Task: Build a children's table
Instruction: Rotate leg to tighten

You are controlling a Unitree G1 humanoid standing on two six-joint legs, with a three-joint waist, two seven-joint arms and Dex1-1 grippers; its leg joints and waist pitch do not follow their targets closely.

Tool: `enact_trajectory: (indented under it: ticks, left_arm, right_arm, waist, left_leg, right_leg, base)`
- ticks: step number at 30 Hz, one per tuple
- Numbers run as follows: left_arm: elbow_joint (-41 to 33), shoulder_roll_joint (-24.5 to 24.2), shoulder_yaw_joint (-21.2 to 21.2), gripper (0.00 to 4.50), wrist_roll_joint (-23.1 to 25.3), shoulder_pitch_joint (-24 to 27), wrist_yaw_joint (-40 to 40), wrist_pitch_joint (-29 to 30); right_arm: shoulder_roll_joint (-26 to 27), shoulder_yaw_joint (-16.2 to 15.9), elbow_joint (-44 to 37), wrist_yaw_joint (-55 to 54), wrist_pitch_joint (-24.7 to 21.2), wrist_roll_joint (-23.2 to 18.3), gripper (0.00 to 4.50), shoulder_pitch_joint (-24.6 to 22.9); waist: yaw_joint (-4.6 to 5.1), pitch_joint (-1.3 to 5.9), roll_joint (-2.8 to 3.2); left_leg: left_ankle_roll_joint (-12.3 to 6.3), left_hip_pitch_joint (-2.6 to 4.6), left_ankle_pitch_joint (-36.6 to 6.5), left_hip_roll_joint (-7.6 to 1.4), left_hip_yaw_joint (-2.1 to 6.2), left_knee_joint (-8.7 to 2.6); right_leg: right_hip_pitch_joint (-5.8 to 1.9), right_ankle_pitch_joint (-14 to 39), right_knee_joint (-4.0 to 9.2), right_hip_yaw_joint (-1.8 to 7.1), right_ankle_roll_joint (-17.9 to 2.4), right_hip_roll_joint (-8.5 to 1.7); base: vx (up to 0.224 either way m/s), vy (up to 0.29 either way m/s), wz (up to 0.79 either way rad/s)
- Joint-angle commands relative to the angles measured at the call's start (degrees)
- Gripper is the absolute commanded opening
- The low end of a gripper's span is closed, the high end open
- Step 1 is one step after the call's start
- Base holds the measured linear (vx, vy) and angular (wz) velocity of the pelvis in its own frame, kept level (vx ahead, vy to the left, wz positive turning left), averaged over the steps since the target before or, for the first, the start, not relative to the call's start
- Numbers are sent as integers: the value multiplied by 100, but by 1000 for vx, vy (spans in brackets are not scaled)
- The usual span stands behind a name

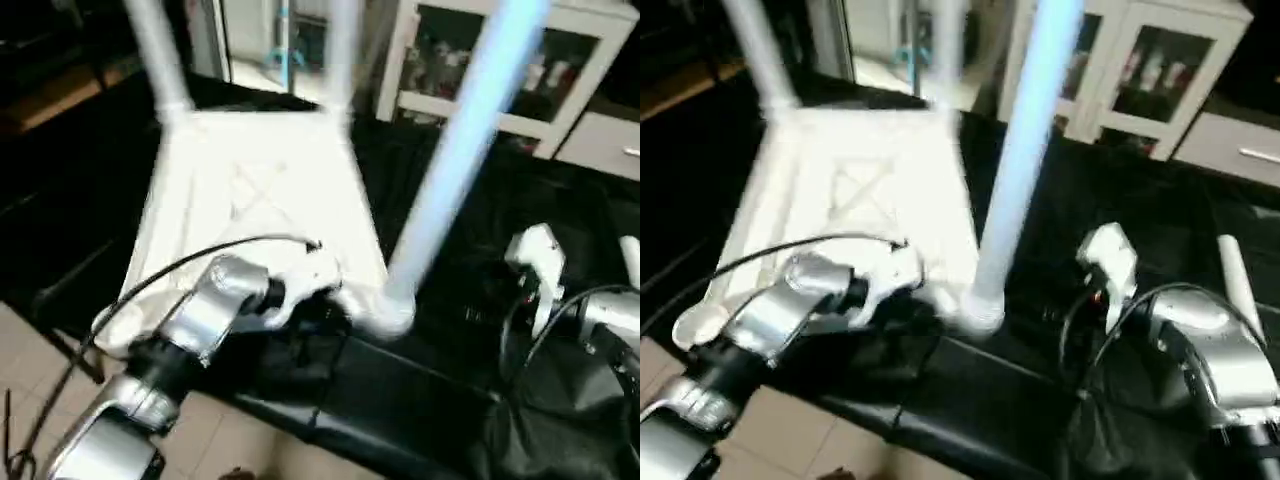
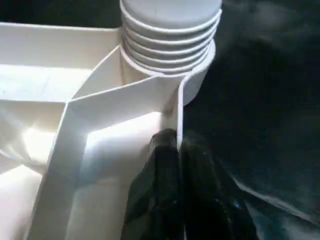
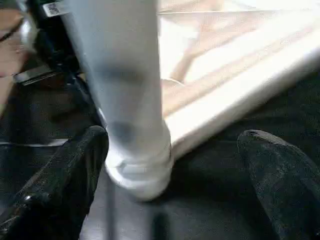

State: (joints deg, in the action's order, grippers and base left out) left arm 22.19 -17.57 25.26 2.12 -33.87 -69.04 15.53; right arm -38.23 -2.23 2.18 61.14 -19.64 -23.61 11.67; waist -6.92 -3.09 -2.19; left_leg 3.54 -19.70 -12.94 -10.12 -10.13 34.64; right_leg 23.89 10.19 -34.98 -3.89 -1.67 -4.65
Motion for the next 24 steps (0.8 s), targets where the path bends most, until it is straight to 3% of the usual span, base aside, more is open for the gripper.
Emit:
enact_trajectory:
  ticks: [1,5,7,13,24]
  left_arm:
    - [-227,167,177,0,-232,-17,-284,-235]
    - [-201,154,174,0,-181,-45,-315,-293]
    - [-220,144,166,0,-181,-53,-318,-312]
    - [-142,141,173,0,-152,-114,-330,-383]
    - [-32,193,190,0,-137,-167,-322,-427]
  right_arm:
    - [-72,-104,-142,200,-36,-18,445,85]
    - [-104,-315,-75,595,-12,-7,445,165]
    - [-121,-386,-45,741,-11,-5,445,200]
    - [-98,-577,120,949,72,97,430,345]
    - [50,-853,302,1178,170,205,338,404]
  waist:
    - [57,357,-30]
    - [98,345,-58]
    - [106,346,-45]
    - [107,381,-26]
    - [110,382,-32]
  left_leg:
    - [-760,59,-341,-350,42,-373]
    - [-582,-4,-612,-341,60,-402]
    - [-492,1,-679,-340,64,-407]
    - [-593,-16,-363,-328,59,-374]
    - [-570,-19,-418,-326,61,-372]
  right_leg:
    - [-315,538,342,302,-1557,-397]
    - [-358,993,381,287,-1357,-424]
    - [-348,1241,414,290,-1217,-437]
    - [-362,598,333,289,-1359,-425]
    - [-369,683,343,280,-1357,-419]
  base:
    - [0,0,0]
    - [0,0,0]
    - [0,0,0]
    - [0,0,0]
    - [0,0,0]
